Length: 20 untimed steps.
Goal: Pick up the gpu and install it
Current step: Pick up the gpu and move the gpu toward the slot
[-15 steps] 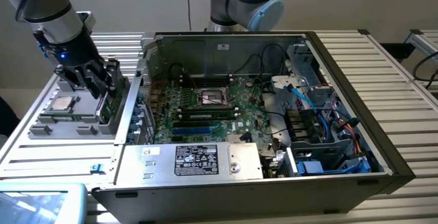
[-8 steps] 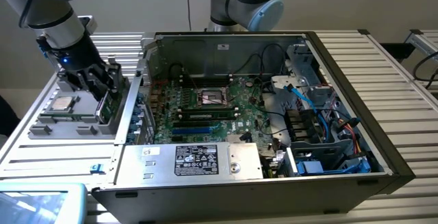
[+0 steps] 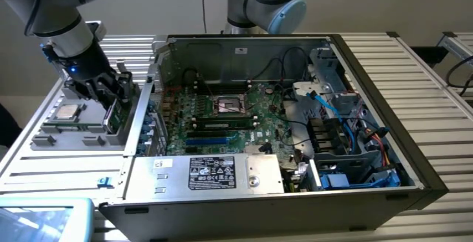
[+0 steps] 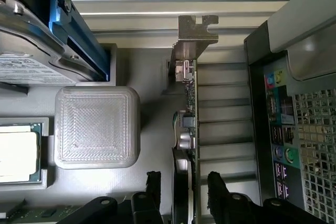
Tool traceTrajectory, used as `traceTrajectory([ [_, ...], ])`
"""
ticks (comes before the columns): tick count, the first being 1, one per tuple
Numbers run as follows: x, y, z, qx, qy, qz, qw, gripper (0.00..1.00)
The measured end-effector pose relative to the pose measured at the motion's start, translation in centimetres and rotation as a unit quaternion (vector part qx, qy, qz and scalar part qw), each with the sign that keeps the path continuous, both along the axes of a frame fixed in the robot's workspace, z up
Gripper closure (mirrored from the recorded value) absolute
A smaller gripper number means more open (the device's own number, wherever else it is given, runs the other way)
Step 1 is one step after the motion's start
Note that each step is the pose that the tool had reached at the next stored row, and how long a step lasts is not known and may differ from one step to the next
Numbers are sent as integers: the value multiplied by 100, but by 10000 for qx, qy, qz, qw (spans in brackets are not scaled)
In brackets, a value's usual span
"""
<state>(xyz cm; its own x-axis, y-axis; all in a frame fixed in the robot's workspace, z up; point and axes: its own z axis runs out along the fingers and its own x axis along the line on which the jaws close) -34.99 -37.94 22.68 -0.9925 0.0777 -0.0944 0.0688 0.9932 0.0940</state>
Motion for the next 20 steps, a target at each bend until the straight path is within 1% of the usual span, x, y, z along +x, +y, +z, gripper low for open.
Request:
traceTrajectory([
  [2, 1, 0, -3, 10, -1, 0, 10000, 51],
  [4, 1, 0, -5, 13, -2, 0, 10000, 51],
  [13, 0, -1, -24, 13, -1, 0, 10000, 51],
  [14, 0, -1, -25, 13, -1, 0, 10000, 53],
  [16, 0, -1, -25, 13, -1, 0, 10000, 65],
  [17, 0, -1, -25, 13, 0, 0, 10000, 65],
  [18, 0, -1, -25, 13, 0, 0, 10000, 71],
  [20, 0, -1, -26, 13, -1, 0, 10000, 72],
])
